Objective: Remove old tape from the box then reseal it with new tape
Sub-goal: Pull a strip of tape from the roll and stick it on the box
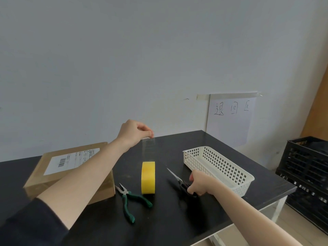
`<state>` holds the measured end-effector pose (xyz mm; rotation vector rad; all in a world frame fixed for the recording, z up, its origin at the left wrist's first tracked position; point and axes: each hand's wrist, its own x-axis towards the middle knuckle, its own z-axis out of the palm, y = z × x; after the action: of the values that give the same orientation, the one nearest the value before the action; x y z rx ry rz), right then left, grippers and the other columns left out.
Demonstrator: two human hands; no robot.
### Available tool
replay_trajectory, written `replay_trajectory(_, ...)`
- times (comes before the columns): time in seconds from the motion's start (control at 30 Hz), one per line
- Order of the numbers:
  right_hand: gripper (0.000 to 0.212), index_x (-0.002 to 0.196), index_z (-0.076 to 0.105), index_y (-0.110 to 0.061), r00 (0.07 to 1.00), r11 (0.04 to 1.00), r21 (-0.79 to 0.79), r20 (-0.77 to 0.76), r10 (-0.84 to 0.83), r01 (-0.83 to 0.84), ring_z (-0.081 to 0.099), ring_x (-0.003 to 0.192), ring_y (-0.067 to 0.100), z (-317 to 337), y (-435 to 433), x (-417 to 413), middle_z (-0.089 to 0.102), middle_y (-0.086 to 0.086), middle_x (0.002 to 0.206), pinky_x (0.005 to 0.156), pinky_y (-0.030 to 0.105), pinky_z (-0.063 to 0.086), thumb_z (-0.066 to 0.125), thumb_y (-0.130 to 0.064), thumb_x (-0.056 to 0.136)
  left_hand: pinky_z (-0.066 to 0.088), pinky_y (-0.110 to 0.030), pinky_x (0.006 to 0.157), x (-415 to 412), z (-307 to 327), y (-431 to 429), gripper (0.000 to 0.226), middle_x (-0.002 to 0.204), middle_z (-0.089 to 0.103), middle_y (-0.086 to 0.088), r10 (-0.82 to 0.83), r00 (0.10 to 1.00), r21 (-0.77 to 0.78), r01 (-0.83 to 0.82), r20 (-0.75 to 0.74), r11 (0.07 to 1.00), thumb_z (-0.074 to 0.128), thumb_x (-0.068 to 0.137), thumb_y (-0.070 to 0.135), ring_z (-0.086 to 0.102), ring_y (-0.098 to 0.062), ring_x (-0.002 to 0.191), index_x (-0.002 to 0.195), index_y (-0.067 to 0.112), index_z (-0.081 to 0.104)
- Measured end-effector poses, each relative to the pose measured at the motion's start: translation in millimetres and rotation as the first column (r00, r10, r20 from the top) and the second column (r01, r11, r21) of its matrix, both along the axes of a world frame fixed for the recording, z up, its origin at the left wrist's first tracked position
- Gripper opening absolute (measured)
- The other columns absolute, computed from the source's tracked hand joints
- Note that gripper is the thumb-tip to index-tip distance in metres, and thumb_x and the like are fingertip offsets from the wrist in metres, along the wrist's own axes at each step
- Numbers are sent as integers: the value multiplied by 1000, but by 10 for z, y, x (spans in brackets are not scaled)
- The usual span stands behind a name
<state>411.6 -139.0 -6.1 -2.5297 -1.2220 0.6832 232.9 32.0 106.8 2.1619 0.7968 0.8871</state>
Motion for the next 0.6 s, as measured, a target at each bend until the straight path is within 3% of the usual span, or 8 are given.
replay_trajectory(0.07,44,113,47,-12,992,993,114,-127,9,6,61,77,26,-14,23,45,65,14,98,68,34,52,65,-14,73,46,-23,78,9,-6,1,5,84,74,7,3,1000,6,-3,5,1000,78,74,23,64,-8,88,72,18,77)
replay_trajectory(0.17,56,114,41,-25,966,956,294,-253,59,19,69,91,33,13,57,54,64,18,105,84,46,58,69,-15,67,47,-22,78,9,-9,3,5,84,74,7,1,1000,1,-1,8,1000,78,74,23,65,-8,88,72,18,76)
replay_trajectory(0.33,56,121,38,-26,918,875,482,-368,149,51,72,86,26,136,64,64,71,9,95,82,37,57,62,4,80,48,-21,79,0,-6,13,5,83,74,7,4,1000,12,-4,5,1000,78,74,23,66,-7,86,72,18,77)
replay_trajectory(0.5,56,118,39,-25,944,797,602,-290,158,51,56,70,19,238,80,107,58,6,86,68,34,52,72,-4,78,47,-22,79,-14,3,23,5,85,74,6,6,1000,21,-6,0,1000,78,74,23,65,-8,87,74,17,77)
replay_trajectory(0.6,56,115,37,-23,963,816,575,-182,199,-60,54,63,14,345,75,149,56,3,76,56,24,48,77,-11,79,47,-23,79,-13,1,12,6,85,74,6,6,1000,33,-6,1,999,77,75,23,65,-7,86,74,17,77)
